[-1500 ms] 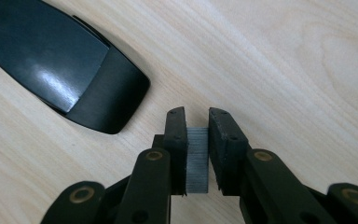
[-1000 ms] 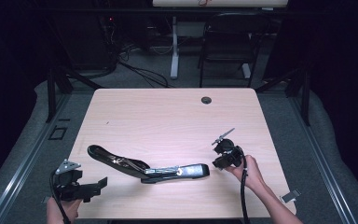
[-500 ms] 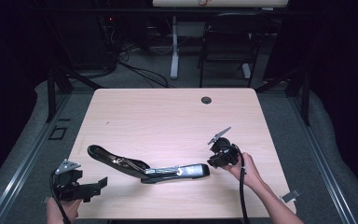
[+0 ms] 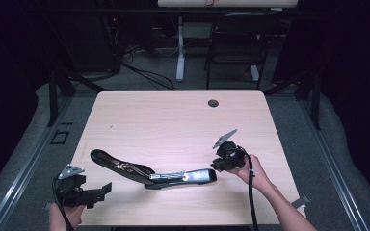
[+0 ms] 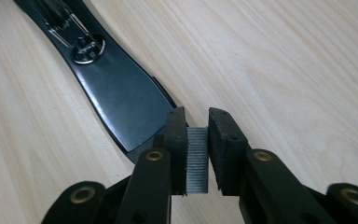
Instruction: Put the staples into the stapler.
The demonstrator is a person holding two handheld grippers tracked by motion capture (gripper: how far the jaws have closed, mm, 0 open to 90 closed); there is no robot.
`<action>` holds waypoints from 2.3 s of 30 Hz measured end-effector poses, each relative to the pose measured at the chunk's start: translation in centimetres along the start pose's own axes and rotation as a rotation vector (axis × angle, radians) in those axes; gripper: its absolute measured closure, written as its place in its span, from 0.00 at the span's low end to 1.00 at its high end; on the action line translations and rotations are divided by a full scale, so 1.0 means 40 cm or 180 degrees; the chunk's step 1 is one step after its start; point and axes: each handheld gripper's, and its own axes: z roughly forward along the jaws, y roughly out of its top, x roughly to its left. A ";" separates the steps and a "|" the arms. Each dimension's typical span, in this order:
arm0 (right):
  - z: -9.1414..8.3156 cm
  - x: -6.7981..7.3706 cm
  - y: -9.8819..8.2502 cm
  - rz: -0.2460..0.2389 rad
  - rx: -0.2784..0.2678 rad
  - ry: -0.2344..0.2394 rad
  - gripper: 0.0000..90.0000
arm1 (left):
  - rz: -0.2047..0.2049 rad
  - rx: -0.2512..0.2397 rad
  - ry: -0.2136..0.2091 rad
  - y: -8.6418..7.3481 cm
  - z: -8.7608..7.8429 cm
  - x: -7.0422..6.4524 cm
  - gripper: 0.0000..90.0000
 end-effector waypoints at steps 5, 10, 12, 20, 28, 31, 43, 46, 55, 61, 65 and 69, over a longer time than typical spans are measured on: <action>-0.007 0.015 0.022 -0.0086 -0.0120 0.0076 0.87 | 0.0008 0.0009 0.0007 0.000 0.001 -0.002 0.00; -0.009 0.027 0.039 -0.0233 -0.0184 0.0147 0.87 | -0.0017 0.0000 -0.0013 -0.001 0.000 0.000 0.00; -0.008 0.031 0.041 -0.0247 -0.0215 0.0152 0.87 | -0.0007 0.0002 -0.0017 -0.001 0.000 -0.001 0.00; -0.006 0.042 0.067 -0.0376 -0.0250 0.0213 0.87 | -0.0005 0.0003 -0.0015 -0.001 0.000 -0.001 0.00; 0.002 0.059 0.098 -0.0548 -0.0343 0.0367 0.87 | 0.0010 0.0016 -0.0026 0.000 0.000 -0.002 0.00; 0.005 0.065 0.112 -0.0628 -0.0373 0.0416 0.87 | -0.0008 0.0006 -0.0026 -0.001 0.000 -0.001 0.00; 0.035 0.100 0.163 -0.0903 -0.0480 0.0607 0.87 | -0.0008 0.0012 -0.0029 -0.001 0.001 0.000 0.00; 0.044 0.111 0.174 -0.0967 -0.0533 0.0669 0.87 | 0.0000 0.0025 -0.0034 -0.001 0.001 0.000 0.00; 0.084 0.137 0.198 -0.1174 -0.0529 0.0837 0.87 | 0.0002 0.0041 -0.0035 -0.001 0.001 0.000 0.00; 0.099 0.142 0.199 -0.1237 -0.0524 0.0895 0.87 | 0.0006 0.0039 -0.0032 -0.002 0.001 -0.001 0.00; 0.106 0.144 0.195 -0.1295 -0.0519 0.0916 0.87 | 0.0010 0.0041 -0.0030 -0.001 0.001 -0.002 0.00; 0.113 0.144 0.193 -0.1329 -0.0497 0.0920 0.87 | 0.0009 0.0039 -0.0033 -0.002 0.000 -0.001 0.00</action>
